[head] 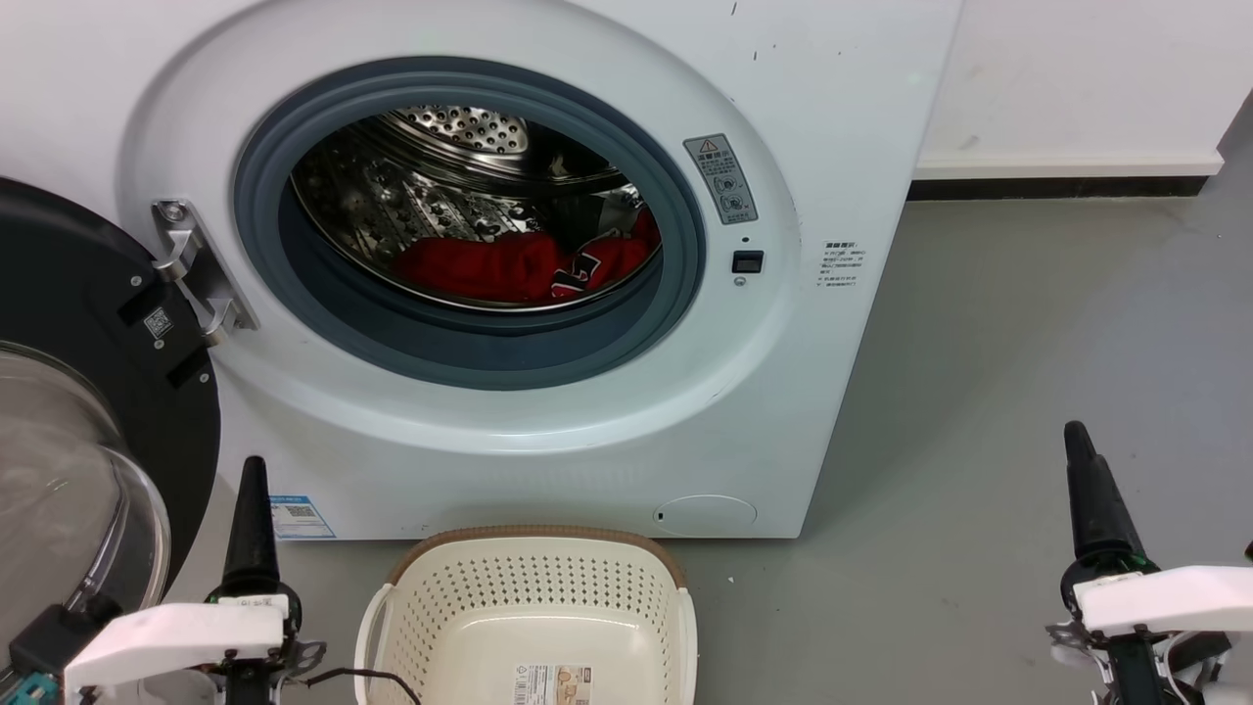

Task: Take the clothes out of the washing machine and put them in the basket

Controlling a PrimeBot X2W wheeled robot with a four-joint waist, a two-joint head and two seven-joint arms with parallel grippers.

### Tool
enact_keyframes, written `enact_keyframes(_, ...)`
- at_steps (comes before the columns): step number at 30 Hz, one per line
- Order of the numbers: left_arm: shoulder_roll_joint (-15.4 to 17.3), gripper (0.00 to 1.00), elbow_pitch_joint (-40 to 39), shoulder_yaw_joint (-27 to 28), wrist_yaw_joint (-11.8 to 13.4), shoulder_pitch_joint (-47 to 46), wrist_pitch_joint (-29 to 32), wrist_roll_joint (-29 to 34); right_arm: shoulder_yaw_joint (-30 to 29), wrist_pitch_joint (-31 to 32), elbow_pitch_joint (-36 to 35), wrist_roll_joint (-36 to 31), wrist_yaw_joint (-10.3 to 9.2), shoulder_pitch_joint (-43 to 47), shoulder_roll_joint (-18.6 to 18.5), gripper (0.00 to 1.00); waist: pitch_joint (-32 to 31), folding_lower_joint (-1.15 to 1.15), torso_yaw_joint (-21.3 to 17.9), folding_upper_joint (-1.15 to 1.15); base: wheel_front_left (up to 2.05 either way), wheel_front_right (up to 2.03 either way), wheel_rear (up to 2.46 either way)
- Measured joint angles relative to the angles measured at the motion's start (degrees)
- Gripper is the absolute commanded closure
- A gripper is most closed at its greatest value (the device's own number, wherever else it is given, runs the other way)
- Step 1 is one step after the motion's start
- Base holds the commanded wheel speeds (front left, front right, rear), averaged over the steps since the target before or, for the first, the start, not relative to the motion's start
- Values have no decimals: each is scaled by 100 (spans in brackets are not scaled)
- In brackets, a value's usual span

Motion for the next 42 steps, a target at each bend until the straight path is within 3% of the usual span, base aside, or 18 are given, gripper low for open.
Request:
enact_keyframes(9, 0, 0, -609, -365, 280, 40, -178, 1155, 100, -181, -411, -1251, 1, 0, -1, 0, 19, 0, -15, 0, 0, 0, 0)
enact_keyframes(19, 2, 0, -1160, -850, 761, 124, -368, 2547, 298, -376, -818, -2480, 1, -1, -1, 0, 67, 0, -34, 0, 0, 0, 0)
enact_keyframes(32, 4, 0, -1491, -1291, 1017, 124, -575, 3927, 454, -580, -915, -3740, 1, -2, -2, 0, 123, 0, -49, 0, 0, 0, 0)
enact_keyframes(42, 21, 0, -1359, -1457, 1102, 184, -721, 4547, 465, -731, -892, -4434, 1, -2, -2, 0, 127, 0, -61, 0, 0, 0, 0)
